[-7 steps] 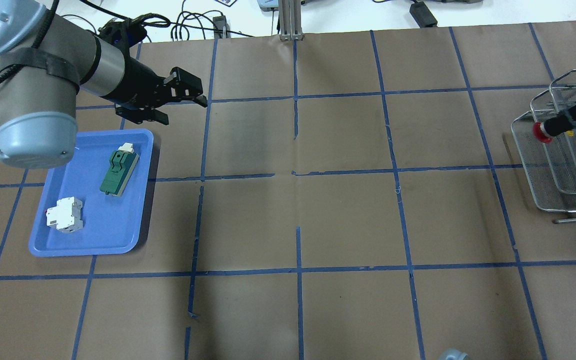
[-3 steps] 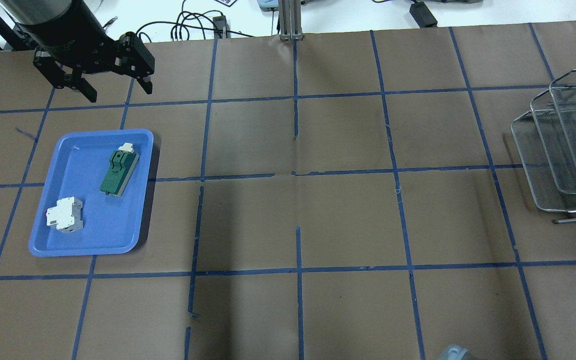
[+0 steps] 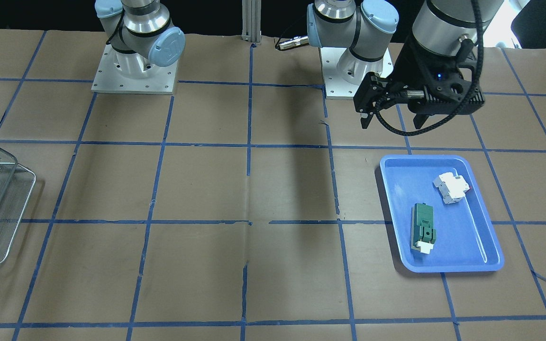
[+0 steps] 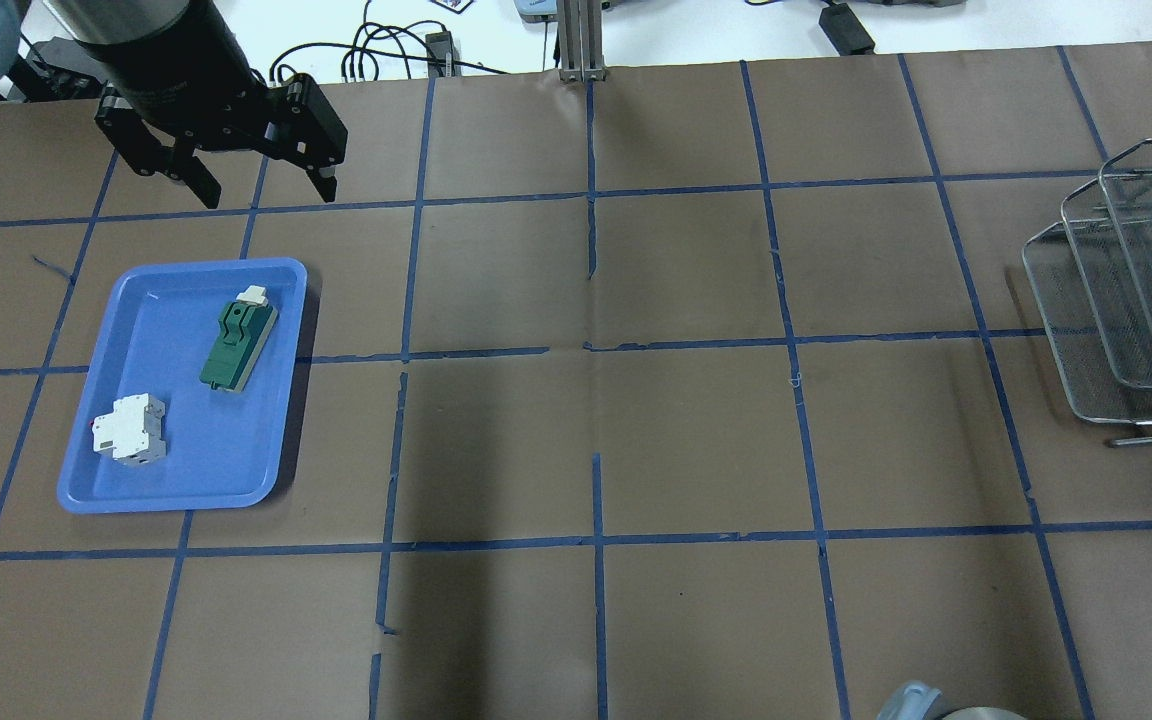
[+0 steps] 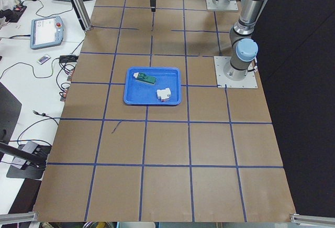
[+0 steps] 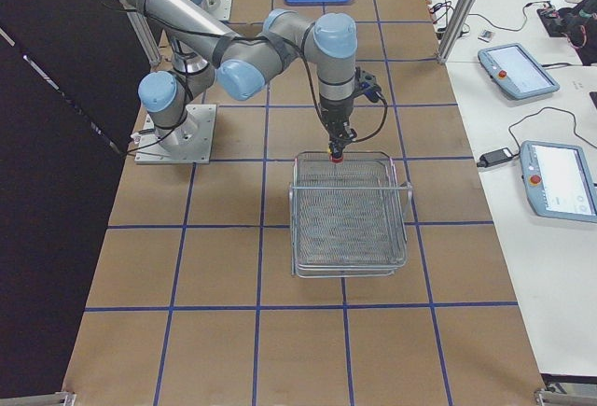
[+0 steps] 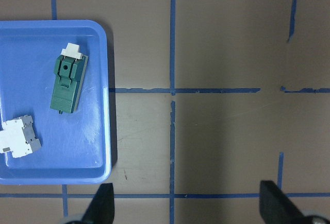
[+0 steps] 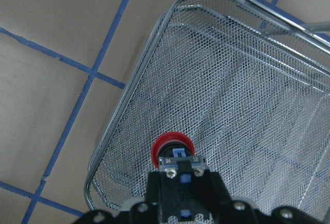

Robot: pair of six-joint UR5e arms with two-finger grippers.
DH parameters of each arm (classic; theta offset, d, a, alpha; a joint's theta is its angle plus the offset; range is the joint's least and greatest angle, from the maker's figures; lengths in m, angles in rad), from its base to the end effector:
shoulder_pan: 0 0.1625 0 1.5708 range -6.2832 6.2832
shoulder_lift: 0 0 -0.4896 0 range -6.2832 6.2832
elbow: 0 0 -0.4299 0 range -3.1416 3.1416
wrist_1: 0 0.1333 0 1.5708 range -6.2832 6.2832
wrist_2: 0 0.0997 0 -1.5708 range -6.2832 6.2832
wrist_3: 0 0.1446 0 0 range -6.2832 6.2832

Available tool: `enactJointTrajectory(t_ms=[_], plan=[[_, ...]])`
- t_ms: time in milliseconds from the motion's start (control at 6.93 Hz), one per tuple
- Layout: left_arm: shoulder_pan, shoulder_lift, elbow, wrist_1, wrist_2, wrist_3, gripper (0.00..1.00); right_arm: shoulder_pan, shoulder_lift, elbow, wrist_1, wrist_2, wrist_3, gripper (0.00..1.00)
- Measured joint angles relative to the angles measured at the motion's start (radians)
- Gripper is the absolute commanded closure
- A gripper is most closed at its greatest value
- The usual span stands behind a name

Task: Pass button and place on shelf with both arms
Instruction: 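Drop the button into the wire basket with the right gripper while the left rests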

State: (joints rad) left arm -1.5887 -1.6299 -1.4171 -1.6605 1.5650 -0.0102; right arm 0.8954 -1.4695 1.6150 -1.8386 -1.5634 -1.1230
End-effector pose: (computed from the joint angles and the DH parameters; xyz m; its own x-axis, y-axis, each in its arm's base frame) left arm -0.1441 -0.5548 0.5477 -1.0000 0.0077 0.0058 0.0077 1.0000 -0.0048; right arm -0.2649 -0.5456 0.4559 -0.8975 -0.4279 0.1068 -0.4353 0.8983 -0.0594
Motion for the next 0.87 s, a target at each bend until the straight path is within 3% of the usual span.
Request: enactJointTrajectory(t_ms=[865], plan=[[-0.002, 0.015, -0.019, 0.006, -0.003, 0.007, 0.00, -0.004, 0.050, -0.004, -0.009, -0.026, 0.003, 0.48]])
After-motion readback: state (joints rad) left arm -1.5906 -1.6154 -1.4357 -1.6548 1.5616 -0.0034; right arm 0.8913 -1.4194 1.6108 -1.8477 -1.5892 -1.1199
